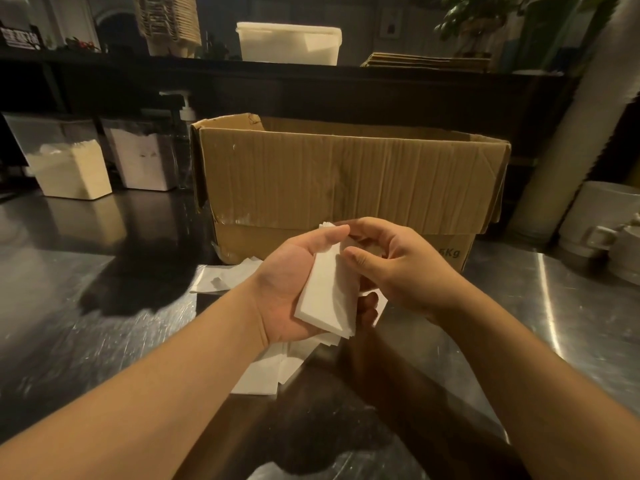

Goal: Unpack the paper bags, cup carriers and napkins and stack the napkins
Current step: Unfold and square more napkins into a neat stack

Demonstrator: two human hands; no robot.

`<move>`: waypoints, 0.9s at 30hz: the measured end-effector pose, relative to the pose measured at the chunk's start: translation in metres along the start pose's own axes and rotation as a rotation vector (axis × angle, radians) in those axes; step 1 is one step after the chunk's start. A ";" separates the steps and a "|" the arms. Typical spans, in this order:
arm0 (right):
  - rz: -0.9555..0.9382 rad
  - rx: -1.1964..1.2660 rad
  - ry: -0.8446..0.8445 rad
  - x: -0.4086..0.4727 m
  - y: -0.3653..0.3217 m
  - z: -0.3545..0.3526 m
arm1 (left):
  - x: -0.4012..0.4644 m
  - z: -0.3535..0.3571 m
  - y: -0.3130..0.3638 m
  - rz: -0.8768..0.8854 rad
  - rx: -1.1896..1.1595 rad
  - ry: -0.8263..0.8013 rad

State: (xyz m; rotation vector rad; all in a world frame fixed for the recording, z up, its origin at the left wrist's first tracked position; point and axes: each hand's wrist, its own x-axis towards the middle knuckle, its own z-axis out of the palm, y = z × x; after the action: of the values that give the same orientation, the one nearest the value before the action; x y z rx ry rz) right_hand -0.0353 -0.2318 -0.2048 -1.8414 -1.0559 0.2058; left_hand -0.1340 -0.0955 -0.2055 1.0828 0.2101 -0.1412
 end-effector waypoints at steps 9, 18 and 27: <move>0.061 0.089 0.197 0.006 0.007 0.004 | -0.006 -0.007 0.015 -0.036 -0.099 0.024; 0.104 -0.330 -0.032 0.003 0.003 0.015 | -0.013 -0.026 0.034 0.194 -0.317 -0.020; 0.048 -0.505 -0.323 -0.001 0.013 0.042 | -0.012 -0.031 0.036 0.226 -0.339 -0.037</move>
State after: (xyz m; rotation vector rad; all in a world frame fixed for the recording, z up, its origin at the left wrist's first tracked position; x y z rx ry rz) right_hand -0.0517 -0.2074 -0.2371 -2.3423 -1.3792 0.2922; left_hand -0.1409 -0.0510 -0.1859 0.7586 0.0732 0.0758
